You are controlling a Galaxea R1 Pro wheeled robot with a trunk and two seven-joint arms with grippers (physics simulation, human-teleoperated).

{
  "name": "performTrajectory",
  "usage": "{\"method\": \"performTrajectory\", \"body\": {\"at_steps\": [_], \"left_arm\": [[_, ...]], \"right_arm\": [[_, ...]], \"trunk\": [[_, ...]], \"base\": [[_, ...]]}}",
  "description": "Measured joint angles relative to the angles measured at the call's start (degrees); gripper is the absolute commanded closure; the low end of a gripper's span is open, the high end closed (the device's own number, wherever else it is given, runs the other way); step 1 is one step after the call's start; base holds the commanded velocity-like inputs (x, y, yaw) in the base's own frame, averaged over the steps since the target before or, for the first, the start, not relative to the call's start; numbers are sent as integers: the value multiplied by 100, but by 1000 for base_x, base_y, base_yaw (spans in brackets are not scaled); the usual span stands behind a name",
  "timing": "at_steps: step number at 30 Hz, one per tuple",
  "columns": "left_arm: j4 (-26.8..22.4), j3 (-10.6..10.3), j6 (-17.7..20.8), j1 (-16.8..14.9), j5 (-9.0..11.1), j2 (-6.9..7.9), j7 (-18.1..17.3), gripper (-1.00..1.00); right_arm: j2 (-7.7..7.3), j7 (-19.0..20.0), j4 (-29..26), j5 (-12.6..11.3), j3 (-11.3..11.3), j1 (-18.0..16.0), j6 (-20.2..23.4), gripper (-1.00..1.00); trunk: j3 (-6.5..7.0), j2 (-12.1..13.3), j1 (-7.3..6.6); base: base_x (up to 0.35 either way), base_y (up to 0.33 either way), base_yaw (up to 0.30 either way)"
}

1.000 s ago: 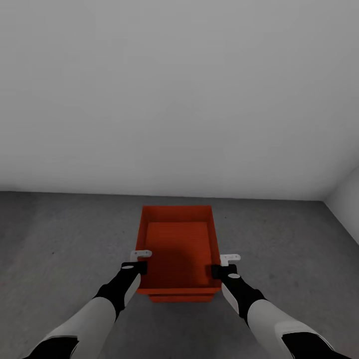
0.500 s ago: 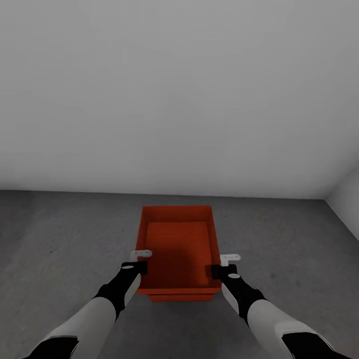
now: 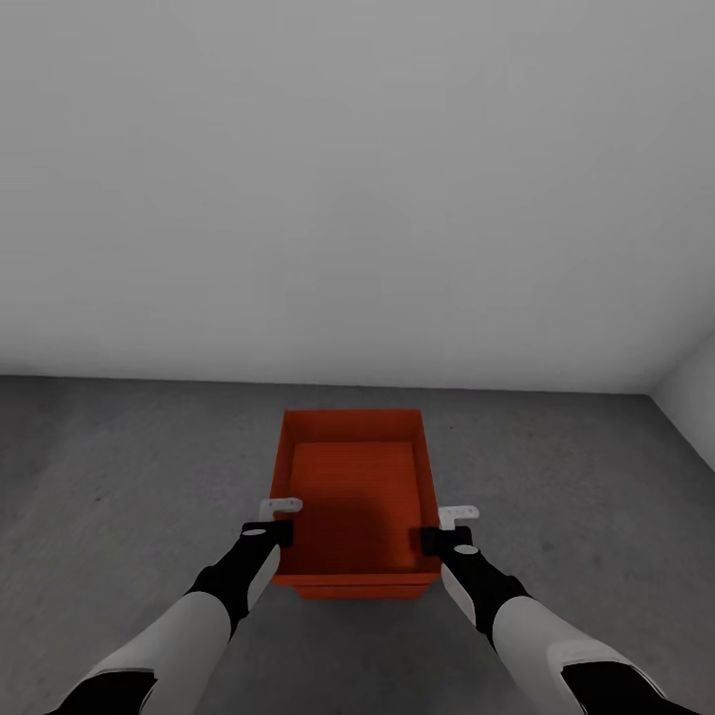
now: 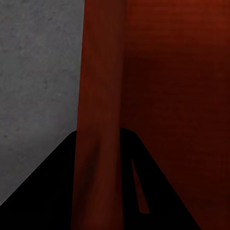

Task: Move the two storage containers from the living room to the garage. In the garage, place one container on the floor and stack the other container on top of it (either order is fine).

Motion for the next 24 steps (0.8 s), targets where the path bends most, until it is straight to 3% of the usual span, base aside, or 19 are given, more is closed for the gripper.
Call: {"method": "performTrajectory", "body": {"at_steps": [24], "left_arm": [[0,1,0,0,-4,-2,3,100]], "right_arm": [[0,0,-1,3,-3,1,0,100]], "trunk": [[0,-2,1]], "base": [[0,0,0]]}}
